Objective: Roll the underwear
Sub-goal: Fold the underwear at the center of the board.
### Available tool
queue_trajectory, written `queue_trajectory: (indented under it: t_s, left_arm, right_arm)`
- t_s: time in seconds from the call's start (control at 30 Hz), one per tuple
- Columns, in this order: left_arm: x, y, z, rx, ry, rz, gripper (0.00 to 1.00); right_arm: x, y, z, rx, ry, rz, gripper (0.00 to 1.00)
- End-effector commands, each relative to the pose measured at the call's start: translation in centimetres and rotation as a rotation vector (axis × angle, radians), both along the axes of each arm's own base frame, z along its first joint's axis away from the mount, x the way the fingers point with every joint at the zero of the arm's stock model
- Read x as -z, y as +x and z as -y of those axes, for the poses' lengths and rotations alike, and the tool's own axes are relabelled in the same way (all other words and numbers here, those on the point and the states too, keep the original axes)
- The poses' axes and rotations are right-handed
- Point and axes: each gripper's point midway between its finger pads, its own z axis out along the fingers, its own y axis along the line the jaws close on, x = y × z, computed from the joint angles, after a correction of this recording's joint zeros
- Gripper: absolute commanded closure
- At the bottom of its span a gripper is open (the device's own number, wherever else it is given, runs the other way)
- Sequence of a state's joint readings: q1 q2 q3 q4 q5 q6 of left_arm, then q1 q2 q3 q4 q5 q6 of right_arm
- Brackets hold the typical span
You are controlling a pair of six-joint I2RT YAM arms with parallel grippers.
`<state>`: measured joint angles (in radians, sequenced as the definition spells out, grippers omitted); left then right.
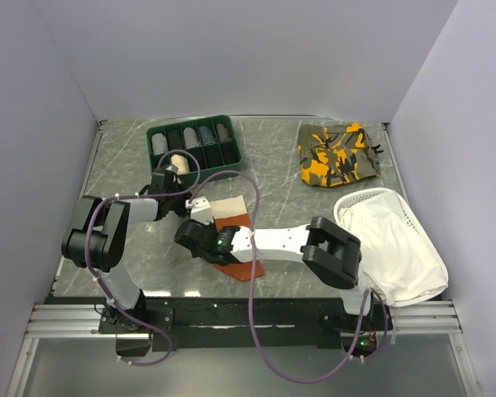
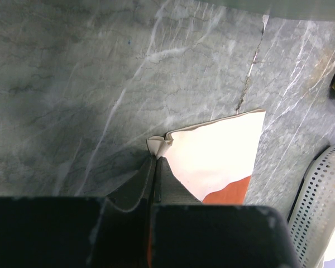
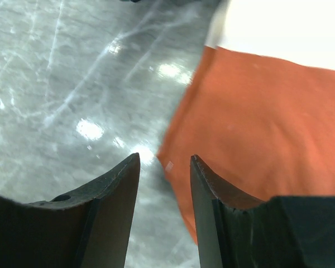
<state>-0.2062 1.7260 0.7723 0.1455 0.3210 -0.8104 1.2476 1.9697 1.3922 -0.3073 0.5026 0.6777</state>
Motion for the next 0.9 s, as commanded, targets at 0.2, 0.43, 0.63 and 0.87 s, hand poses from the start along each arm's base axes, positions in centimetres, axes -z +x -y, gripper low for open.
queue_trajectory:
  t_s: [0.2,0.43,0.63,0.87]
  left_arm:
    - [2.5,-2.0,-0.9,-0.007,0.033,-0.105,0.99]
    - [2.6,-2.1,-1.0,-0.007,0.036,-0.106,0.99]
    - [2.4,-2.0,-1.2,-0.012,0.041,-0.102,0.99]
    - [2.4,-2.1,-1.3,-0.012,0.044,-0.102,0.99]
  right_arm:
    - [0.9,0.4,-2.1,-0.008,-0.034,-0.002,0.53]
    - [1.8,0.1,-2.1,-0.010,-0.084,-0.014,0.55]
    - [2.7,-0.3,-2.3,-0.016,-0.136,-0.025,0.58]
    - [3.0,-0.2,-1.8,0.002,-0.163,-0.011,0.58]
